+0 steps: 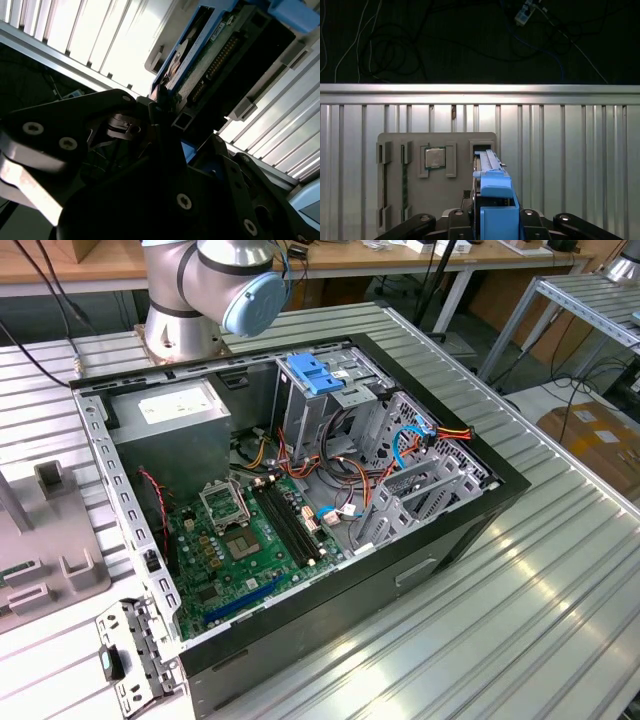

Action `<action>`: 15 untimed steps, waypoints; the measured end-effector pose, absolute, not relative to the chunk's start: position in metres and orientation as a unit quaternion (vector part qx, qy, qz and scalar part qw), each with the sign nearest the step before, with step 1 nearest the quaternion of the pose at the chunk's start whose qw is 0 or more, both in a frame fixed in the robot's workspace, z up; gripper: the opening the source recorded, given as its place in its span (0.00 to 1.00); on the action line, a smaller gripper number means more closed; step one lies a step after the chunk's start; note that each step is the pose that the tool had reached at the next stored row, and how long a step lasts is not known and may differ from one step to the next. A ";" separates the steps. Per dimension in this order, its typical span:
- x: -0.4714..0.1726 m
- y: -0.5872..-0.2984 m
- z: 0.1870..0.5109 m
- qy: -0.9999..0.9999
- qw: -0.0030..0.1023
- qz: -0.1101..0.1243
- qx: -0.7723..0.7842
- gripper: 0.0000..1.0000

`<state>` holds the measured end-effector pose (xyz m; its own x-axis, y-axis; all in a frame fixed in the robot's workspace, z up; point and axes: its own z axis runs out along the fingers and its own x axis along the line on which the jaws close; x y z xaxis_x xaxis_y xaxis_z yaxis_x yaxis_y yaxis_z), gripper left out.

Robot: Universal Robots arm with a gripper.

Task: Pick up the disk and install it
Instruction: 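Pick up the disk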

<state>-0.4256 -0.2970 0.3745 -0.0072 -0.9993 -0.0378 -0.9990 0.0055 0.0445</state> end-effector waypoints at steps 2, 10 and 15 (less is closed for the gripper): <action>-0.426 -0.297 0.376 -0.709 0.002 -0.029 0.705 0.37; -0.426 -0.297 0.381 -0.709 0.002 -0.029 0.705 0.37; -0.426 -0.297 0.384 -0.709 0.002 -0.029 0.705 0.37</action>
<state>-0.4256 -0.2970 0.3837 -0.0072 -0.9993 -0.0378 -0.9990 0.0055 0.0444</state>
